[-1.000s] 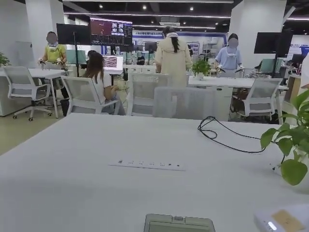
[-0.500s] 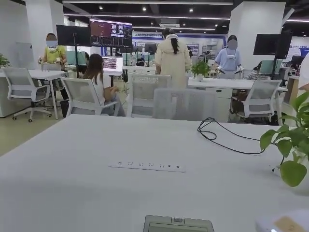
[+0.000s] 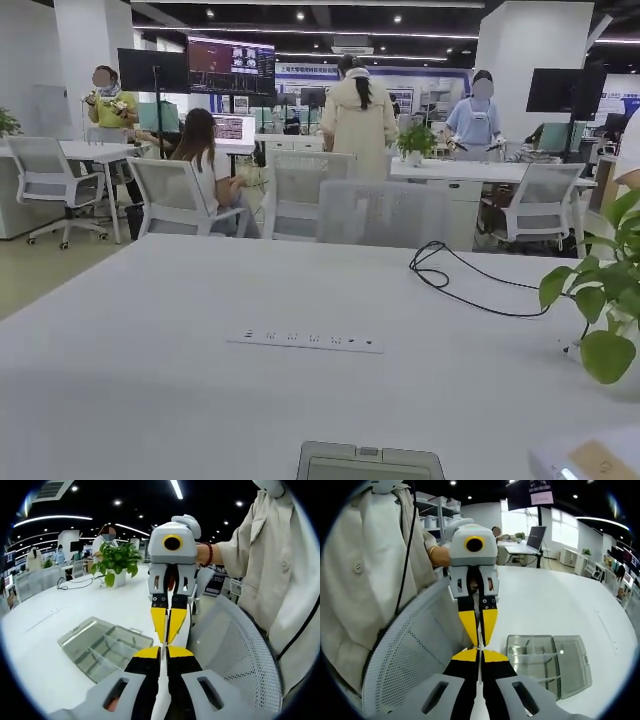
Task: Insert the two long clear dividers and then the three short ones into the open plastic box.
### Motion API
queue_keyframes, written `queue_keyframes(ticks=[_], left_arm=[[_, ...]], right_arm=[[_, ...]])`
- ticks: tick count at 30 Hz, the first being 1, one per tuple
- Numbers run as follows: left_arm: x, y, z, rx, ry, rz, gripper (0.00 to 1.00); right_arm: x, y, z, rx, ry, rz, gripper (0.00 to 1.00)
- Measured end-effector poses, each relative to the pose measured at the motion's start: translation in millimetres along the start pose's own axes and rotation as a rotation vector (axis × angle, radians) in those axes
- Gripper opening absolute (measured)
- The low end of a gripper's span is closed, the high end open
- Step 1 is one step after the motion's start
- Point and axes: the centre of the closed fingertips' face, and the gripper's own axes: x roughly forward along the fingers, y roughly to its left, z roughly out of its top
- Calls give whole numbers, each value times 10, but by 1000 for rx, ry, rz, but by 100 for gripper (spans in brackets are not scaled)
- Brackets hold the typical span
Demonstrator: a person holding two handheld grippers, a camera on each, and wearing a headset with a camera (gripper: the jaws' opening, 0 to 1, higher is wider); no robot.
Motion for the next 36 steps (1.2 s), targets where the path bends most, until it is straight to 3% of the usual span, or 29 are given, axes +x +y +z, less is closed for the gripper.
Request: queue_keyframes(ticks=[7, 15, 27, 36], left_arm=[[-11, 98, 25, -31, -32, 54, 13], [-39, 206, 16, -44, -49, 110, 26], [-63, 365, 13, -74, -90, 210, 43], [-75, 465, -28, -100, -98, 270, 53]], right_arm=[[-17, -66, -13, -9, 8, -25, 2], [-68, -243, -8, -2, -3, -86, 2], [-168, -634, -92, 60, -7, -242, 3], [-195, -822, -218, 106, 5, -314, 3]])
